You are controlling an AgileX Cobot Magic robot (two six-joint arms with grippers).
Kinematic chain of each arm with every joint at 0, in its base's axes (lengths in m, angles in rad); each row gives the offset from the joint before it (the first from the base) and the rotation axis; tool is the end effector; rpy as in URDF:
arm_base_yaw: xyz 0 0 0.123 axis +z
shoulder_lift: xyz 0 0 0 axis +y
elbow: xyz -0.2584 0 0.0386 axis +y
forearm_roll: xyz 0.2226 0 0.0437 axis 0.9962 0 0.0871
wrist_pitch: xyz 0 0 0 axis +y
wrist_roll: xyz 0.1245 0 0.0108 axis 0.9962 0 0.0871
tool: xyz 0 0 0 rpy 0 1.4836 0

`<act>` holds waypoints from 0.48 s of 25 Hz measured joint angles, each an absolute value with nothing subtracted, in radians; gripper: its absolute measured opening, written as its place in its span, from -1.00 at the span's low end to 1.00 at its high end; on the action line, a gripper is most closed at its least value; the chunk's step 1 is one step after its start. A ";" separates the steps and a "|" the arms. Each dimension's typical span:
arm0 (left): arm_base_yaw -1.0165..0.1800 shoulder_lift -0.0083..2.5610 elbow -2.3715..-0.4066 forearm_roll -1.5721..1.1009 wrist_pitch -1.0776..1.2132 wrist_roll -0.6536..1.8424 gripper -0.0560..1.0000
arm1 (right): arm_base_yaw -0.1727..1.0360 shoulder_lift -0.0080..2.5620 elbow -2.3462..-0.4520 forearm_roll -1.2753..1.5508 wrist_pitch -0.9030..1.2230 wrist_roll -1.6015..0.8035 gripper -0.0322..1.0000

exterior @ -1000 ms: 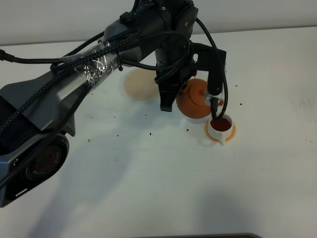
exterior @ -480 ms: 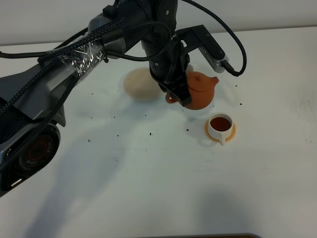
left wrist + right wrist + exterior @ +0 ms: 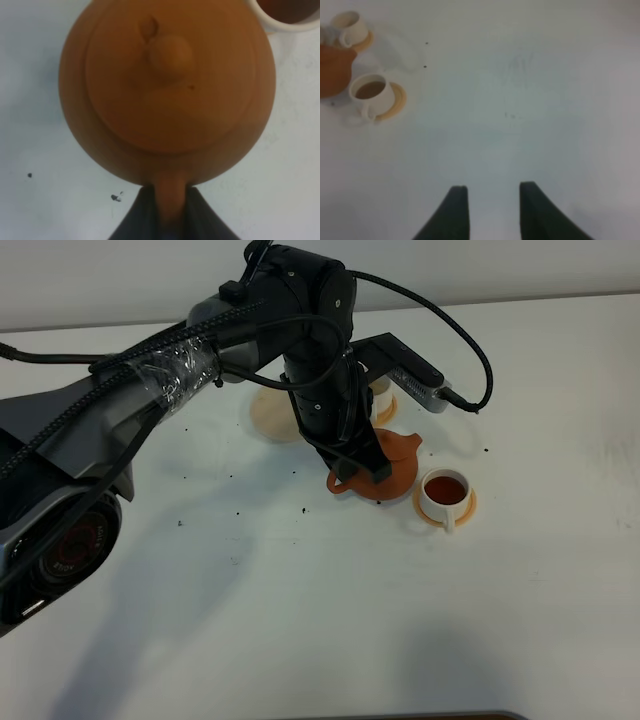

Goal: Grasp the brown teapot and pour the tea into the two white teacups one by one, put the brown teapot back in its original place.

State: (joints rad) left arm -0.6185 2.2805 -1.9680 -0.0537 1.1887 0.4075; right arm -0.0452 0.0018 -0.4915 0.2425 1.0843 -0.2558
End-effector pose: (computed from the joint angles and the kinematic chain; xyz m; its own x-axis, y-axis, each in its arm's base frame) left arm 0.3568 -0.2616 0.1437 -0.5238 0.8360 -0.1636 0.8461 0.5329 0.0136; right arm 0.0261 0.0254 0.2472 -0.4499 -0.1168 -0.8854 -0.2076 0.9779 -0.0235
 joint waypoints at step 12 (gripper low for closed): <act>-0.516 2.182 -1.968 0.091 1.186 0.657 -0.70 | -0.045 0.002 -0.491 0.243 1.084 -0.256 -0.47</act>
